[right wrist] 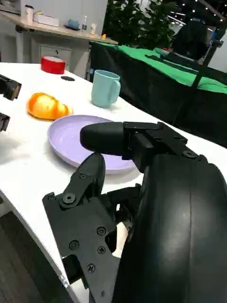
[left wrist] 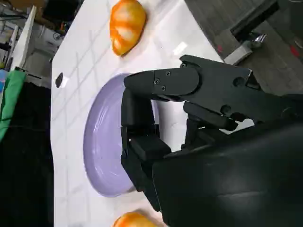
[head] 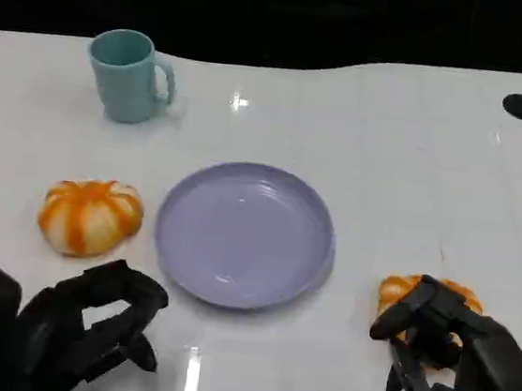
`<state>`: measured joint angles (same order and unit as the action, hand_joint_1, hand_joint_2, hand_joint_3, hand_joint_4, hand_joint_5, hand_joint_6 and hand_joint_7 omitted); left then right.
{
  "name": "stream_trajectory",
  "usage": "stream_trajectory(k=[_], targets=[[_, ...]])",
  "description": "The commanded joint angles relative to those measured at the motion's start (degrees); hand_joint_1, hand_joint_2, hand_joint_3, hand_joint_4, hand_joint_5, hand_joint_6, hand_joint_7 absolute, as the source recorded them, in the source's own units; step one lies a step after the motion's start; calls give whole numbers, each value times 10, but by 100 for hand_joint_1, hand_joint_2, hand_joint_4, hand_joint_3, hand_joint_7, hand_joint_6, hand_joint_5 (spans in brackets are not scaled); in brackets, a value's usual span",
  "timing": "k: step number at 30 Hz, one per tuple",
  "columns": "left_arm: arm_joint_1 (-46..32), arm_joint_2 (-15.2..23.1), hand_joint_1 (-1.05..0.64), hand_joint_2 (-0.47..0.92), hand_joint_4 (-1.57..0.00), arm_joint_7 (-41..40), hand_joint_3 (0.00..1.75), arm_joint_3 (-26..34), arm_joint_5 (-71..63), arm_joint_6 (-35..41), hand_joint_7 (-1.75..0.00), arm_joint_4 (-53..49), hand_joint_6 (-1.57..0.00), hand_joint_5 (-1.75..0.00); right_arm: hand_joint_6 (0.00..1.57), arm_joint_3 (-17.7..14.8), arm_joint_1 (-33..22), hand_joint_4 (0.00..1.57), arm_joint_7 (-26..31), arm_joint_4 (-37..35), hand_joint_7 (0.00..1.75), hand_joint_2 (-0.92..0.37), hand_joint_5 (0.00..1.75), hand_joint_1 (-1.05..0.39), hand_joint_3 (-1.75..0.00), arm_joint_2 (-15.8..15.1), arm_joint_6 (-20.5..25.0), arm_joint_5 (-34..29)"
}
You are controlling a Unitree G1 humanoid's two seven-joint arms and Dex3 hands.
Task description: Grasp the bread from the table and place it into the plate.
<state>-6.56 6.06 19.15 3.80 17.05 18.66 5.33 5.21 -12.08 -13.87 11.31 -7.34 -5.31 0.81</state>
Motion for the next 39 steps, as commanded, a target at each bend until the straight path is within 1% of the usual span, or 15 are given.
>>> stream_trajectory(k=[1,7,10,15,23,26,27,29,30,32,33,34,35,36,39], targets=[[2,12,-49,92,-61,6,39,2,-2,-9,-133,-2,-59,-175,55,-7,0,68,-3,1,154,-71,175,-27,-89,-5,2,11],[1,12,-48,92,-61,5,39,0,-3,-10,-133,0,-60,-175,55,-7,-1,67,-3,2,155,-71,175,-26,-89,-5,5,14],[1,12,-48,92,-61,5,40,0,-4,-12,-134,-2,-60,-175,55,-7,-1,67,-4,-2,155,-71,175,-26,-89,-6,-3,13],[0,13,-48,92,-61,6,40,1,-2,-10,-133,0,-60,-175,55,-7,-1,69,-3,0,154,-71,175,-26,-89,-6,-1,12],[0,12,-48,92,-60,7,41,2,3,-8,-134,0,-59,-175,55,-7,-1,67,-3,4,152,-71,175,-27,-88,-6,5,10],[0,12,-48,92,-60,6,40,1,1,-9,-133,0,-59,-175,55,-8,-2,64,-2,6,142,-72,175,-27,-87,-6,4,11],[0,12,-47,92,-60,5,41,0,1,-9,-133,1,-59,-175,53,-9,-3,61,-2,6,134,-71,174,-26,-87,-5,2,13],[-1,12,-47,92,-60,5,41,-1,0,-9,-133,2,-59,-175,52,-10,-2,57,-1,6,126,-70,172,-24,-86,-6,-4,9],[-1,11,-47,92,-60,4,41,-1,0,-8,-133,3,-59,-175,47,-11,-1,49,0,6,119,-69,164,-23,-84,-9,-9,4],[-1,11,-48,92,-61,1,40,-2,-1,-6,-133,3,-59,-175,42,-12,4,42,0,5,110,-67,154,-20,-82,-18,-22,-9],[-1,10,-47,92,-61,0,40,-2,-1,-5,-133,4,-59,-175,38,-12,8,39,2,7,104,-66,147,-20,-80,-30,-30,-31],[-1,10,-47,92,-61,-1,40,-1,-1,-4,-133,4,-60,-175,36,-12,11,37,3,8,88,-70,128,-22,-65,-39,-36,-47],[0,9,-47,92,-61,-1,40,-1,0,-4,-133,4,-60,-175,37,-12,15,36,8,12,79,-73,120,-22,-55,-50,-43,-72],[0,9,-47,92,-61,0,40,-1,1,-3,-133,4,-60,-175,37,-12,19,32,12,17,65,-78,106,-26,-40,-61,-48,-96],[0,10,-48,92,-61,0,40,-2,0,-1,-132,5,-60,-175,40,-12,25,25,19,37,36,-87,84,-33,-11,-88,-43,-154]])
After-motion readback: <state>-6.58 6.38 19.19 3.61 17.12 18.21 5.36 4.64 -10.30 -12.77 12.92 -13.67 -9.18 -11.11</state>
